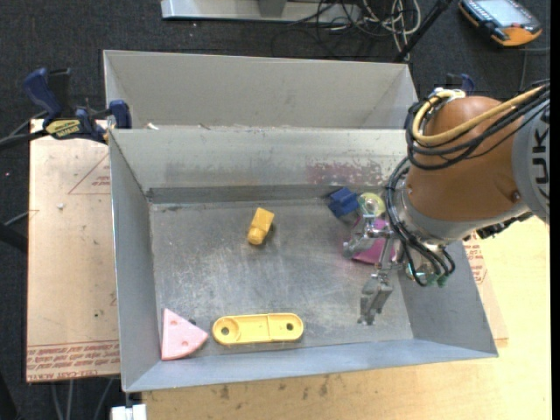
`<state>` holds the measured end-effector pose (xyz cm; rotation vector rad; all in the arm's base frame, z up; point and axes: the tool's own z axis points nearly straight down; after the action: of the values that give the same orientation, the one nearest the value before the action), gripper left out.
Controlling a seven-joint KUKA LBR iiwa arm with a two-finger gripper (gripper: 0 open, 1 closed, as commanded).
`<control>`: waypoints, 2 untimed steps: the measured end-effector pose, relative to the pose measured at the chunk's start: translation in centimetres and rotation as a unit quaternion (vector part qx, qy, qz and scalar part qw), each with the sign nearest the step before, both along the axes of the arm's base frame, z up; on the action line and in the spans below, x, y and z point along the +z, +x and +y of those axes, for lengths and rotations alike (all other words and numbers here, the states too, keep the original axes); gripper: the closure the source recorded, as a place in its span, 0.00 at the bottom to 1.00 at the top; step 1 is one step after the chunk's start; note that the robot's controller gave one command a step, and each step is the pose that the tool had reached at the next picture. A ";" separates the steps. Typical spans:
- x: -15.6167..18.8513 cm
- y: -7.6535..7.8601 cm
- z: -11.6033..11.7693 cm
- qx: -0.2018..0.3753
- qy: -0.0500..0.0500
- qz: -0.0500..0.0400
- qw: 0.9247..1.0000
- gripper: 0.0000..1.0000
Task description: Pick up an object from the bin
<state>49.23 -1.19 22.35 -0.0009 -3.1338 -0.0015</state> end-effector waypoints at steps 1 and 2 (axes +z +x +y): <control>0.4 0.2 0.0 0.000 0.000 -0.004 1.000 0.00; -0.3 2.0 -0.2 -0.040 0.000 -0.005 0.999 0.00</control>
Offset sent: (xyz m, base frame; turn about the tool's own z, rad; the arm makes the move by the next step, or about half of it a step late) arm 0.1379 -0.0141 -0.0583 0.5649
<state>51.27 -1.43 22.06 -0.1264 -3.1418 -0.0021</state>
